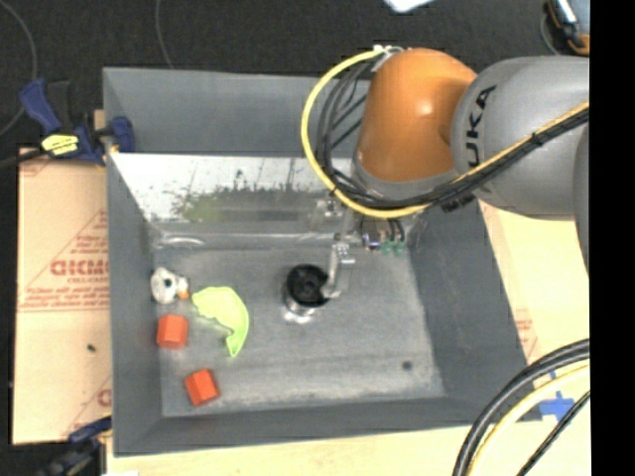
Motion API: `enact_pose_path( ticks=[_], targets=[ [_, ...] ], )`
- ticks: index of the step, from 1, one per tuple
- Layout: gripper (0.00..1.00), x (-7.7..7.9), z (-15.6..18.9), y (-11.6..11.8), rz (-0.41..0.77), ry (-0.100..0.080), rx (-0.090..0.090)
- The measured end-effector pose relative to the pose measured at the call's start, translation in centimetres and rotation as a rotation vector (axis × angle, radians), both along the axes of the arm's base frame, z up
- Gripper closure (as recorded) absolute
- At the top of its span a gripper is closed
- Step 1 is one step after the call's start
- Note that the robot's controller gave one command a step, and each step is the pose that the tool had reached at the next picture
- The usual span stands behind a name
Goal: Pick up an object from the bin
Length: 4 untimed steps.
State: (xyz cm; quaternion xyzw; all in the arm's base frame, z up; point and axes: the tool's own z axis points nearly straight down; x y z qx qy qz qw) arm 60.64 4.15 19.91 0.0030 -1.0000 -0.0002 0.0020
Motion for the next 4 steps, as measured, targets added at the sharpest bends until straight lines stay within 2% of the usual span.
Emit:
enact_pose_path(
  ticks=[1,2,3,4],
  targets=[
    [0.00,0.2,0.5,0.0,-0.001,-0.008,0.001],
    [0.00,-0.7,-12.7,-2.9,0.081,-0.006,-0.001],
    [0.00,0.2,-6.0,-2.9,0.151,-0.016,0.000],
    [0.00,-0.1,-10.0,-0.7,0.031,-0.006,0.000]
  ],
)
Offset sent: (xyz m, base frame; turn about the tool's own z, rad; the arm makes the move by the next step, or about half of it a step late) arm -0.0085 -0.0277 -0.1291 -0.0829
